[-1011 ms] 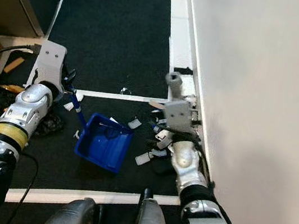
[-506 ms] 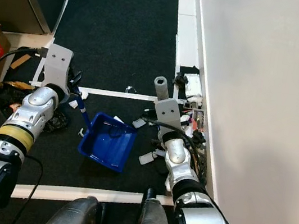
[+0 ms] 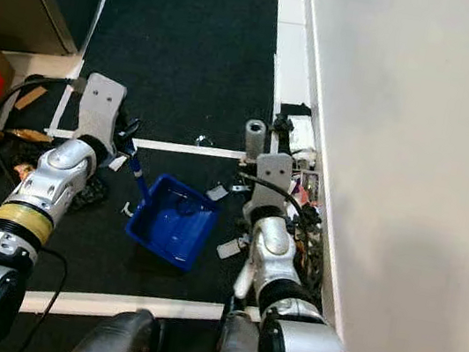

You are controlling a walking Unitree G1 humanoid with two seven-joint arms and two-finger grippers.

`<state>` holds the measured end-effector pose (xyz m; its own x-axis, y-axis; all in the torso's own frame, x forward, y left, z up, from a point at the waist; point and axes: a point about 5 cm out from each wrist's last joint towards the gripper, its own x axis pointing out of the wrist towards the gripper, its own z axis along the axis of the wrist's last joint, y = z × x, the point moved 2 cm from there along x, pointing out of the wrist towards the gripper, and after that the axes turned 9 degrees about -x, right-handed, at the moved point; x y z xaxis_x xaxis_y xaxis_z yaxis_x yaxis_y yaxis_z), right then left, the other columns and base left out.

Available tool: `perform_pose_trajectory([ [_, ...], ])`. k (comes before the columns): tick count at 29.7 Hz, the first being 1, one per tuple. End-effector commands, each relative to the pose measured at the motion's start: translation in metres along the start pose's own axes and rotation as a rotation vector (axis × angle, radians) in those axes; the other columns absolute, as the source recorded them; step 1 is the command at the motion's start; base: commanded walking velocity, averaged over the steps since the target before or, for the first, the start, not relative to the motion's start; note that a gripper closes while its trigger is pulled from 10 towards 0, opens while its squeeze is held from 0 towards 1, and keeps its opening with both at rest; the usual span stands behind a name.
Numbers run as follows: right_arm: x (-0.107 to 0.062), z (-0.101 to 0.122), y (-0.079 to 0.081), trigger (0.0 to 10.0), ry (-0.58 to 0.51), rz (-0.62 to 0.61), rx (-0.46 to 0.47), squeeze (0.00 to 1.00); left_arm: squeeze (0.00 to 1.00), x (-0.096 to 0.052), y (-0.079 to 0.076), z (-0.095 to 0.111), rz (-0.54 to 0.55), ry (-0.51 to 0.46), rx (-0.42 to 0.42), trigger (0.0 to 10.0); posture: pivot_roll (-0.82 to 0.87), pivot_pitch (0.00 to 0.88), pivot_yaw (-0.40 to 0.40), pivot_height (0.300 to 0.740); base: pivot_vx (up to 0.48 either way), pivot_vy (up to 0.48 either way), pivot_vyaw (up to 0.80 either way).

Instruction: Sweep floor

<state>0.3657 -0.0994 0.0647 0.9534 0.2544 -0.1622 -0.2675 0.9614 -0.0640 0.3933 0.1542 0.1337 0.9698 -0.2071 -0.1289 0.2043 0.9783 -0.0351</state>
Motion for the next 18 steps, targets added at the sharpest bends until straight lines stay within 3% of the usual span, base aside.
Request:
perform_pose_trajectory([
  [1,0.0,-0.006,0.027,10.0,0.019,0.076,0.111,0.0,0.0,-0.004,-0.007,-0.029,-0.021,0.106,-0.043,10.0,0.19,0.297,0.067,0.74,0.0,0.0,0.0],
  [2,0.0,-0.006,0.027,10.0,0.019,0.076,0.111,0.0,0.0,-0.004,-0.007,-0.029,-0.021,0.106,-0.043,10.0,0.19,0.297,0.067,0.74,0.0,0.0,0.0],
  [4,0.002,-0.001,0.045,10.0,-0.002,0.148,0.146,0.0,0.0,-0.004,-0.007,-0.03,-0.021,0.11,-0.045,10.0,0.19,0.293,0.065,0.74,0.0,0.0,0.0],
  [5,0.002,0.005,0.068,10.0,-0.028,0.253,0.177,0.0,0.0,-0.004,-0.007,-0.03,-0.021,0.111,-0.05,10.0,0.19,0.291,0.062,0.74,0.0,0.0,0.0],
  [9,0.001,0.01,0.085,10.0,-0.054,0.336,0.185,0.0,0.0,-0.004,-0.008,-0.03,-0.02,0.114,-0.052,10.0,0.19,0.291,0.06,0.74,0.0,0.0,0.0],
  [12,0.001,0.017,0.09,10.0,-0.099,0.367,0.181,0.0,0.0,-0.005,-0.007,-0.03,-0.018,0.115,-0.055,10.0,0.18,0.291,0.057,0.74,0.0,0.0,0.0],
  [13,0.003,0.03,0.08,10.0,-0.175,0.344,0.127,0.0,0.0,-0.006,-0.007,-0.03,-0.016,0.115,-0.06,10.0,0.17,0.294,0.051,0.74,0.0,0.0,0.0],
  [15,0.003,0.033,0.077,10.0,-0.192,0.337,0.114,0.0,0.0,-0.007,-0.007,-0.031,-0.015,0.115,-0.061,10.0,0.17,0.294,0.051,0.74,0.0,0.0,0.0],
  [17,0.005,0.046,0.054,10.0,-0.255,0.266,-0.018,0.0,0.0,-0.007,-0.006,-0.031,-0.014,0.116,-0.064,10.0,0.17,0.294,0.051,0.74,0.0,0.0,0.0],
  [18,0.006,0.055,0.034,10.0,-0.286,0.194,-0.106,0.0,0.0,-0.007,-0.007,-0.032,-0.015,0.116,-0.071,10.0,0.16,0.295,0.047,0.74,0.0,0.0,0.0],
])
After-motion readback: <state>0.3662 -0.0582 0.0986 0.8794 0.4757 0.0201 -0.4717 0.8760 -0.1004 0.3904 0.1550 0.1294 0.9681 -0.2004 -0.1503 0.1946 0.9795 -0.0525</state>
